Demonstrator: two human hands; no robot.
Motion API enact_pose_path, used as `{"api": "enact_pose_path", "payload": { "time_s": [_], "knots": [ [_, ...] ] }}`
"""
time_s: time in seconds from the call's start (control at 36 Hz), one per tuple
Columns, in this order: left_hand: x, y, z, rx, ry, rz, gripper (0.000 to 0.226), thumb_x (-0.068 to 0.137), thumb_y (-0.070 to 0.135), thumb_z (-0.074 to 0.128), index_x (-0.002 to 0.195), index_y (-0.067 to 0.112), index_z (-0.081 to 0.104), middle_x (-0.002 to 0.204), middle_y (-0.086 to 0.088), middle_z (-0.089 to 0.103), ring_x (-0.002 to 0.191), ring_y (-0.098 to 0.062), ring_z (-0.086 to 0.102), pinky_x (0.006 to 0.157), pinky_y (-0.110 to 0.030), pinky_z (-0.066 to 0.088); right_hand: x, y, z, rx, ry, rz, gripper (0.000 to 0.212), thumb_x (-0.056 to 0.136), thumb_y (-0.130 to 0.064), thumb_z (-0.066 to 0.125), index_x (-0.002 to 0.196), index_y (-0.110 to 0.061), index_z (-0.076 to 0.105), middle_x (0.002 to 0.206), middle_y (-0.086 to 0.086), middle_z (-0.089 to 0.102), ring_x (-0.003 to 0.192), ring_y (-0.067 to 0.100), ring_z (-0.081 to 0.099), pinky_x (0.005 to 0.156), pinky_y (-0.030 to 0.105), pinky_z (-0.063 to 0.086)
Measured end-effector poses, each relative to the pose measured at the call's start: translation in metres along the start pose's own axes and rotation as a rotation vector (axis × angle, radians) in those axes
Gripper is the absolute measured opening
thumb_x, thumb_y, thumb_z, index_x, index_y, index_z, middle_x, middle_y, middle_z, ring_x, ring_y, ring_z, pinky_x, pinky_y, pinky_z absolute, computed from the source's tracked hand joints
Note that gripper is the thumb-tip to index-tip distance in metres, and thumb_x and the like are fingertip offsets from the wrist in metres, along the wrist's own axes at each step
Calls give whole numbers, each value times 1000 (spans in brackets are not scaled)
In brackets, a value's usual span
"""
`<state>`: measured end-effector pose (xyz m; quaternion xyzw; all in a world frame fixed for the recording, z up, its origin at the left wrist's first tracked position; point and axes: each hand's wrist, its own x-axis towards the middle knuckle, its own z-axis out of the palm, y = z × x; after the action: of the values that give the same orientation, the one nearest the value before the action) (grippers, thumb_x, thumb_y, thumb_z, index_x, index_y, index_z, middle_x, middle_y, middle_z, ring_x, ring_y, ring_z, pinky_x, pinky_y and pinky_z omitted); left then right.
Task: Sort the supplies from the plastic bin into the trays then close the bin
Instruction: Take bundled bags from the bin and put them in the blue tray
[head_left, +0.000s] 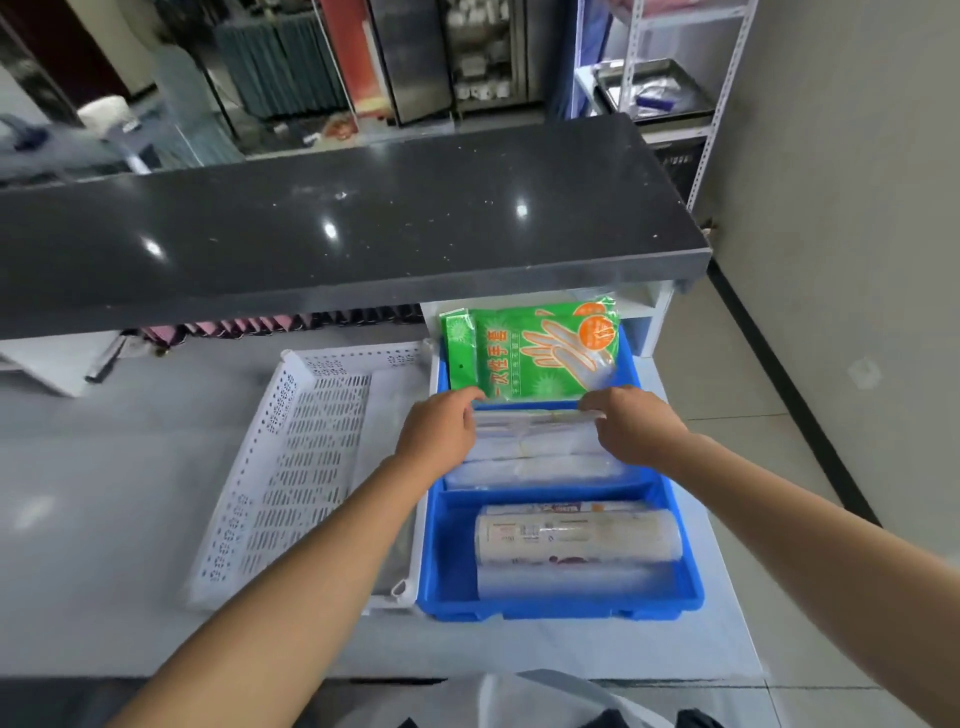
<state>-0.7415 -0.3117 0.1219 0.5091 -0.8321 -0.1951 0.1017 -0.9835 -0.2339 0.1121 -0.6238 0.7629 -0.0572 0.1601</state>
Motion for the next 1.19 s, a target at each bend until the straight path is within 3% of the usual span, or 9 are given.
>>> {"api": "enact_pose_path", "payload": {
  "time_s": [0.19, 0.28, 0.39, 0.5, 0.67, 0.92, 1.0, 1.06, 1.19],
  "knots": [
    [-8, 9, 20, 66, 162, 76, 43, 88, 4, 61, 130, 6, 62, 128, -16, 61, 118, -36, 55, 104, -40, 40, 6, 7, 17, 2, 279, -69, 39, 87, -6, 56, 124, -17, 62, 120, 13, 63, 107, 36, 54, 86, 41, 40],
    [-16, 10, 33, 131, 126, 131, 45, 86, 4, 62, 130, 5, 62, 136, -18, 56, 126, -38, 51, 107, -45, 39, 2, 13, 33, 25, 348, -82, 44, 81, -2, 59, 123, -14, 64, 118, 15, 64, 107, 39, 53, 88, 43, 39],
    [-23, 9, 47, 206, 19, 85, 54, 94, 14, 57, 147, 16, 45, 160, -13, 29, 149, -35, 21, 120, -45, 20, -5, 17, 40, 86, 441, -143, 49, 80, -4, 63, 128, -11, 62, 130, 16, 62, 122, 40, 52, 100, 51, 39],
    [-24, 9, 50, 252, 22, 62, 58, 96, 17, 53, 151, 19, 36, 162, -7, 26, 151, -30, 17, 121, -45, 16, -10, 25, 47, 46, 276, -183, 54, 93, -15, 49, 146, -15, 44, 151, 8, 46, 142, 35, 35, 119, 51, 17],
    [-23, 12, 39, 197, -50, 25, 59, 99, 20, 48, 154, 23, 27, 165, -4, 18, 152, -28, 10, 122, -44, 13, -12, 24, 42, -16, 170, -165, 62, 98, -28, 42, 155, -19, 21, 163, 3, 24, 152, 30, 12, 122, 48, 1],
    [-110, 23, -10, -182, 138, -58, 65, 96, 32, 59, 154, 23, 30, 163, -2, 23, 150, -16, 16, 120, -29, 12, -67, -22, -5, 290, 175, -139, 59, 94, -47, 54, 148, -28, 41, 160, -1, 33, 151, 25, 18, 120, 52, 16],
    [-169, 7, -21, -166, 113, -108, 75, 95, 40, 59, 157, 30, 18, 166, 3, 8, 152, -15, 5, 123, -37, 9, -102, -62, -15, 339, 145, -177, 58, 93, -50, 55, 147, -32, 43, 159, -4, 35, 151, 19, 18, 118, 47, 16],
    [-212, -7, -26, -184, 146, -153, 79, 93, 46, 60, 156, 36, 14, 166, 9, 2, 152, -11, 0, 122, -34, 6, -129, -95, -14, 359, 113, -219, 58, 92, -49, 56, 146, -33, 44, 158, -5, 35, 151, 17, 17, 119, 44, 16],
    [-326, -46, -28, -284, 231, -354, 81, 86, 64, 51, 154, 45, 11, 165, 16, 0, 151, -6, -2, 124, -40, 9, -200, -182, 20, 330, 56, -315, 57, 90, -51, 58, 143, -34, 47, 156, -6, 39, 149, 19, 22, 119, 43, 20]
  ]
}}
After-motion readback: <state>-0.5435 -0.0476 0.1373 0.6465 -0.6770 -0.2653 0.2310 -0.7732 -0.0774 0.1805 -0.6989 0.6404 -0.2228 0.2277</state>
